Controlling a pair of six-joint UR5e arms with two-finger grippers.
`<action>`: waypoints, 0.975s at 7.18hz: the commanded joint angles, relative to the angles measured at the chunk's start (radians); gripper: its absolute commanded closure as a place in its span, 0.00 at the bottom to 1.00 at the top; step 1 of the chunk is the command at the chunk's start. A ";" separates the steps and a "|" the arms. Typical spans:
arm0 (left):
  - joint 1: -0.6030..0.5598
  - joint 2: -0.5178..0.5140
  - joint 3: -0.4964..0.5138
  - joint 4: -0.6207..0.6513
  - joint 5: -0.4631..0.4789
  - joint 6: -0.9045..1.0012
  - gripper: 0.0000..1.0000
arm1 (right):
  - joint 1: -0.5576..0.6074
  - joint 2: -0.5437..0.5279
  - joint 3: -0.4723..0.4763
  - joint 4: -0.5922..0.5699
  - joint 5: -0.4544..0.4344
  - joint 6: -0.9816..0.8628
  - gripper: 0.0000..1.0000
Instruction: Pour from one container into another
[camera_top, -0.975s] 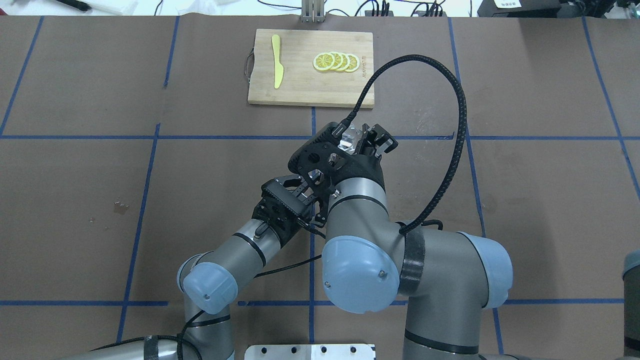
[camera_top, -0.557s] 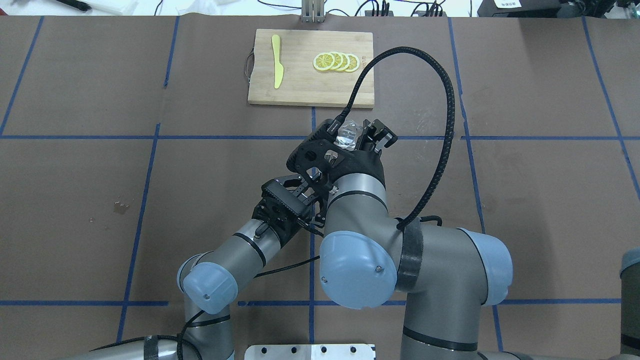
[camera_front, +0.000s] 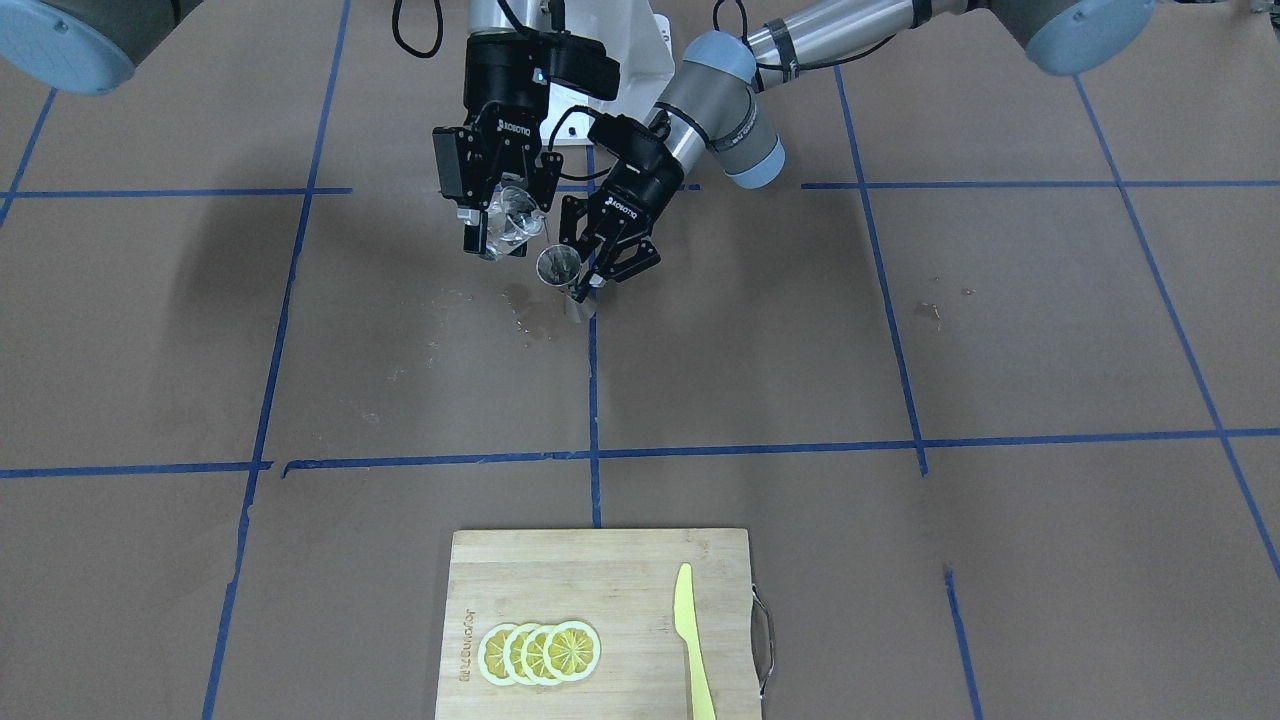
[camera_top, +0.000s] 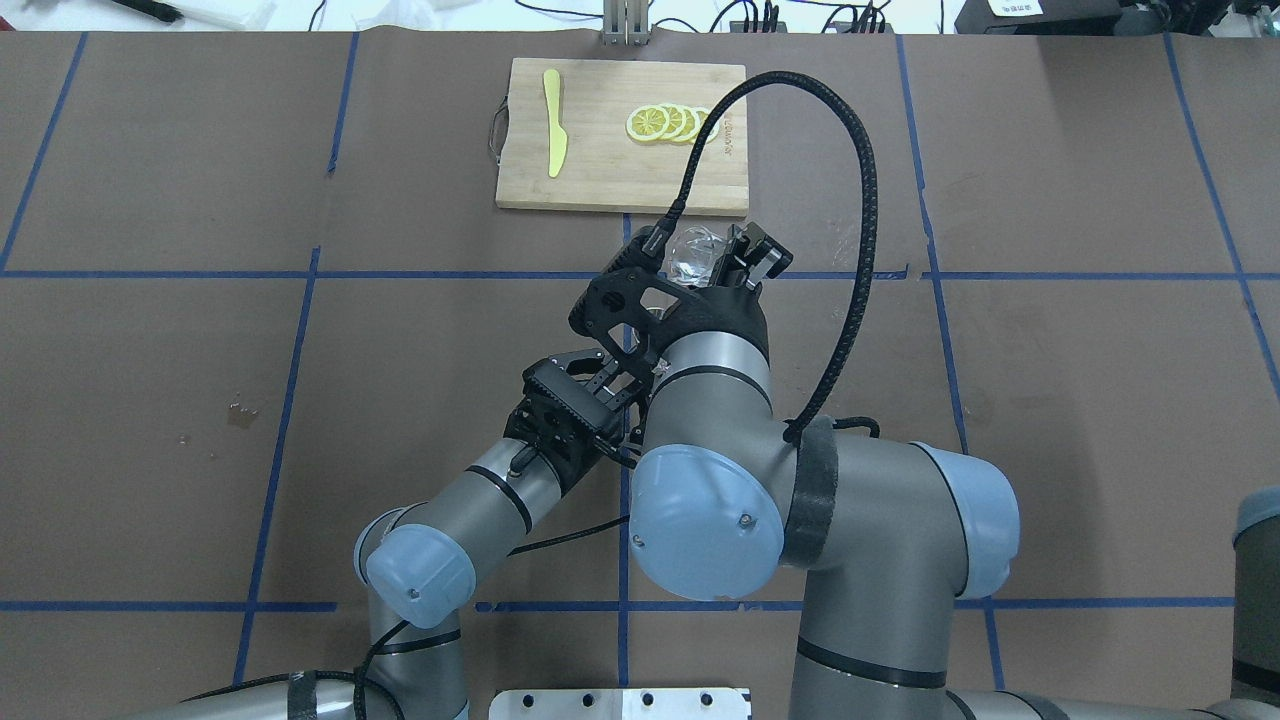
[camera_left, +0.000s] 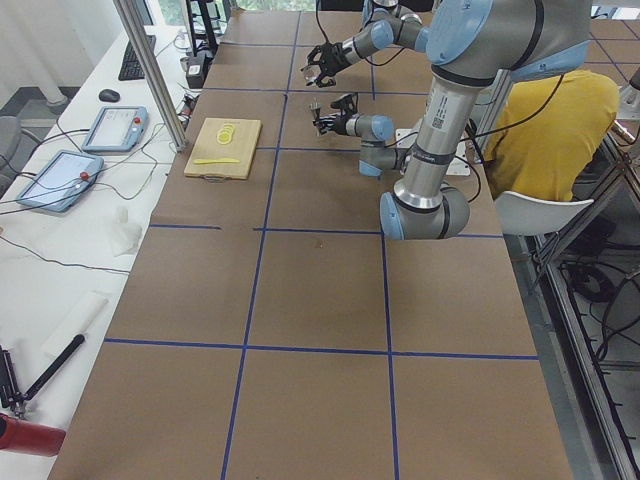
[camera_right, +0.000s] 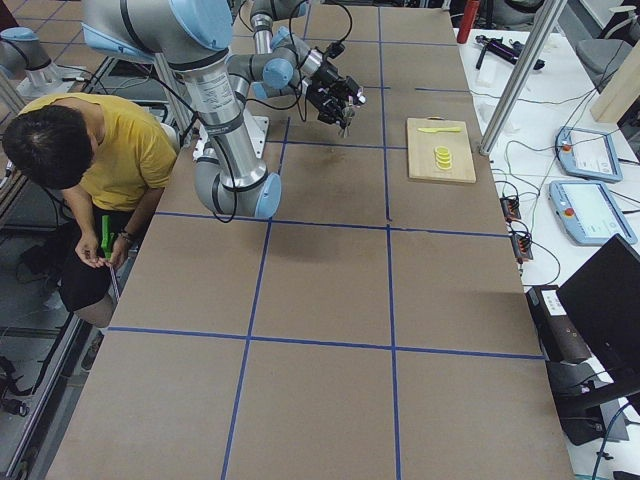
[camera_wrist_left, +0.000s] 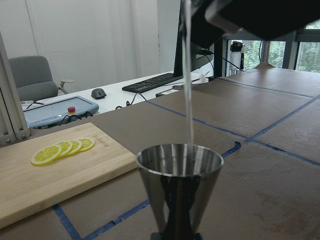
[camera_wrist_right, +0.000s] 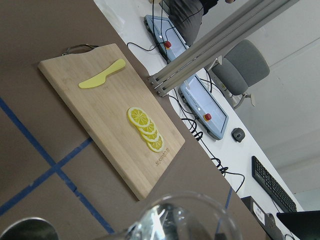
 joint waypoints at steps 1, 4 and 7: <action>0.000 0.000 0.000 -0.001 0.000 0.000 1.00 | 0.009 0.006 -0.007 -0.001 -0.002 -0.032 0.85; 0.000 0.000 0.000 -0.001 0.000 0.000 1.00 | 0.009 0.006 -0.022 -0.001 -0.003 -0.081 0.85; 0.000 0.003 -0.005 -0.001 0.000 0.000 1.00 | 0.009 0.007 -0.021 -0.008 -0.003 -0.095 0.85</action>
